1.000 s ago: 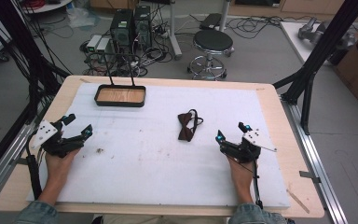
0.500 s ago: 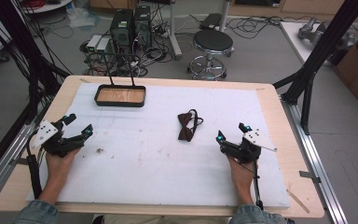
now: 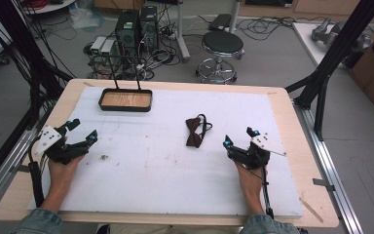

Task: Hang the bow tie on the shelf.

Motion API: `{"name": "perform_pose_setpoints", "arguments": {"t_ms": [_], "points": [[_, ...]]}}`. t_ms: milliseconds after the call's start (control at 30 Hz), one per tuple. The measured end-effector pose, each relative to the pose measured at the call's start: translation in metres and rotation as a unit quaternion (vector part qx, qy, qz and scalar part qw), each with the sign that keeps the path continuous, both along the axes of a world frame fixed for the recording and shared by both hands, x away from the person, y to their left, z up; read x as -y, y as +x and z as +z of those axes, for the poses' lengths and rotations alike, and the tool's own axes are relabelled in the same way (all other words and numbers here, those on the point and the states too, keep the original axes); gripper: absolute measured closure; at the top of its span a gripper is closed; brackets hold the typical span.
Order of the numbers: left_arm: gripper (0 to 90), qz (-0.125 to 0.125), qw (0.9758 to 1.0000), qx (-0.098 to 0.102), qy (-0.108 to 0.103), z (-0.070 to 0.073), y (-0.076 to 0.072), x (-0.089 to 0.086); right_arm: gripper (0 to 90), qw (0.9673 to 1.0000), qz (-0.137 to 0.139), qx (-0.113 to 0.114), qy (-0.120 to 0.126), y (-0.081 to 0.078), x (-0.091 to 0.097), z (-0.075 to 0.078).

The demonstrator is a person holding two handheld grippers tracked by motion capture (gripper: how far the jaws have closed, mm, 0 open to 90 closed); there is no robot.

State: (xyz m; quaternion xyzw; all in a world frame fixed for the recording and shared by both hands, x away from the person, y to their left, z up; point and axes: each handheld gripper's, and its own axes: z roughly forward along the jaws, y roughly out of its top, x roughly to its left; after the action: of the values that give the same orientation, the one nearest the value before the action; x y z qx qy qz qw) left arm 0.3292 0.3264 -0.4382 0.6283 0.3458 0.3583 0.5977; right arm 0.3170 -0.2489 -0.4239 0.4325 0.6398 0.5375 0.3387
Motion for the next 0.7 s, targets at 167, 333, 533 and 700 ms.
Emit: {"name": "perform_pose_setpoints", "arguments": {"t_ms": [167, 333, 533, 700], "points": [[18.7, 0.0, 1.0, 0.0, 0.0, 0.0, 0.0, 0.0, 15.0, 0.9998, 0.014, -0.01, 0.0, 0.011, -0.018, 0.009], [19.5, -0.001, 1.0, 0.003, -0.002, 0.0, 0.0, 0.0, 17.0, 0.9973, 0.033, -0.062, 0.021, 0.034, -0.039, 0.009], [19.6, -0.002, 1.0, 0.004, -0.003, 0.0, 0.001, 0.0, 24.8, 0.9899, 0.04, -0.132, 0.033, 0.065, -0.067, 0.003], [19.7, -0.004, 1.0, 0.003, -0.005, 0.0, 0.001, 0.0, 32.5, 0.9848, 0.041, -0.168, 0.017, 0.083, -0.092, -0.004]]}}
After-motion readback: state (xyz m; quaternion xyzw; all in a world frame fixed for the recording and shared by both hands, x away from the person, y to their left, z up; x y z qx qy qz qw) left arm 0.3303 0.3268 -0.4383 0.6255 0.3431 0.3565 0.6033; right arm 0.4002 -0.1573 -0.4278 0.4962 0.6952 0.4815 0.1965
